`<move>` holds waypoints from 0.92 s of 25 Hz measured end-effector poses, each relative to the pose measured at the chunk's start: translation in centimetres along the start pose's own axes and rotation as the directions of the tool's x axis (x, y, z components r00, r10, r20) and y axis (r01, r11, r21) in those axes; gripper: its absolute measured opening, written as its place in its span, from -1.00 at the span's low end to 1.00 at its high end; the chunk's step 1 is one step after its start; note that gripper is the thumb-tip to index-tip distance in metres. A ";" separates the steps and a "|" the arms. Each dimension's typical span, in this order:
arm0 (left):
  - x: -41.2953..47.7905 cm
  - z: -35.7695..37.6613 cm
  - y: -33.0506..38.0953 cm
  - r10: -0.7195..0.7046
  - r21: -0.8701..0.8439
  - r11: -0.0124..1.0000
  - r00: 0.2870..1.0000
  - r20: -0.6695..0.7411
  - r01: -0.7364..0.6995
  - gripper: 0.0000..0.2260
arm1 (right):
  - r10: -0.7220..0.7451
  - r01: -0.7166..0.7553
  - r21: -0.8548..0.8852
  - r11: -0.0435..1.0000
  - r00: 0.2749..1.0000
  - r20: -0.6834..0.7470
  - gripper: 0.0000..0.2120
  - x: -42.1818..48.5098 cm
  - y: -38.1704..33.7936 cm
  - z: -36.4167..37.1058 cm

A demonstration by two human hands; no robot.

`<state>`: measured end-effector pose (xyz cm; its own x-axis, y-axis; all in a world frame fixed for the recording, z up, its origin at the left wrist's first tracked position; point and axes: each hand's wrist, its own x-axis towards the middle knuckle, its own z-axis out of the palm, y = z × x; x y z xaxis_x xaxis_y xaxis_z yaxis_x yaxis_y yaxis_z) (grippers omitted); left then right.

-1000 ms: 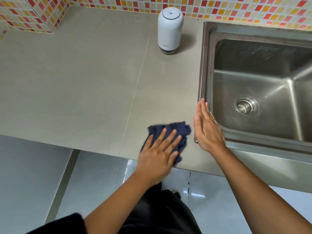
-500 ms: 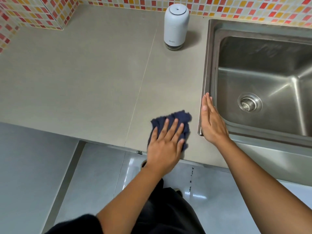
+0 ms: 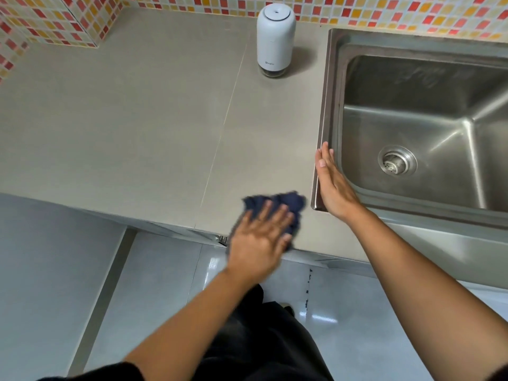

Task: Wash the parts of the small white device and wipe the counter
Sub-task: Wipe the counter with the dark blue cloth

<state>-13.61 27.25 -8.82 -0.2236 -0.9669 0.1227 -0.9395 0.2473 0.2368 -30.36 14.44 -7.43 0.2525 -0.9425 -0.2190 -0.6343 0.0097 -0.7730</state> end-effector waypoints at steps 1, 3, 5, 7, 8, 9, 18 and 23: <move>-0.3 0.8 2.4 0.078 -0.003 0.997 0.997 -0.004 -0.078 -0.63 | 0.007 -0.007 -0.003 1.000 1.000 -0.003 -0.48 0.0 0.0 0.0; -0.7 1.3 4.1 0.176 0.004 0.984 0.984 0.000 -0.176 -0.64 | 0.003 -0.003 -0.037 0.999 1.000 -0.007 -0.47 -0.1 0.0 0.2; -1.1 1.3 1.5 0.224 0.053 0.974 0.974 -0.038 -0.222 -0.64 | -0.003 0.001 -0.077 0.997 1.000 -0.021 -0.45 -0.3 0.2 0.2; -2.3 0.3 -2.6 0.143 0.078 0.987 0.989 -0.034 -0.140 -0.64 | -0.031 0.025 -0.162 0.986 0.999 -0.039 -0.43 -0.6 0.4 0.4; -2.9 -0.2 -4.9 0.092 0.080 0.993 0.995 -0.048 -0.087 -0.64 | -0.049 0.034 -0.244 0.969 0.997 -0.054 -0.41 -0.7 0.4 0.5; -3.5 -0.9 -7.3 0.039 0.069 0.997 0.998 -0.050 -0.036 -0.63 | -0.064 0.036 -0.348 0.937 0.996 -0.068 -0.38 -0.7 0.3 0.7; -3.2 -6.0 -19.3 -0.680 -0.120 0.733 0.717 -0.151 0.670 -0.50 | -0.266 0.278 -0.568 0.774 0.958 0.107 -0.34 -4.4 -5.2 7.6; -5.9 -3.4 -10.6 -0.217 -0.054 0.975 0.976 -0.022 0.215 -0.56 | -0.237 0.271 -0.564 0.780 0.962 0.134 -0.27 -2.5 -6.5 9.3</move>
<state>-1.48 30.51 -8.76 -0.0089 -0.9959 0.0902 -0.9502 0.0366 0.3096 -20.09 19.84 -7.42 0.4913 -0.8644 -0.1071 -0.8387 -0.4363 -0.3259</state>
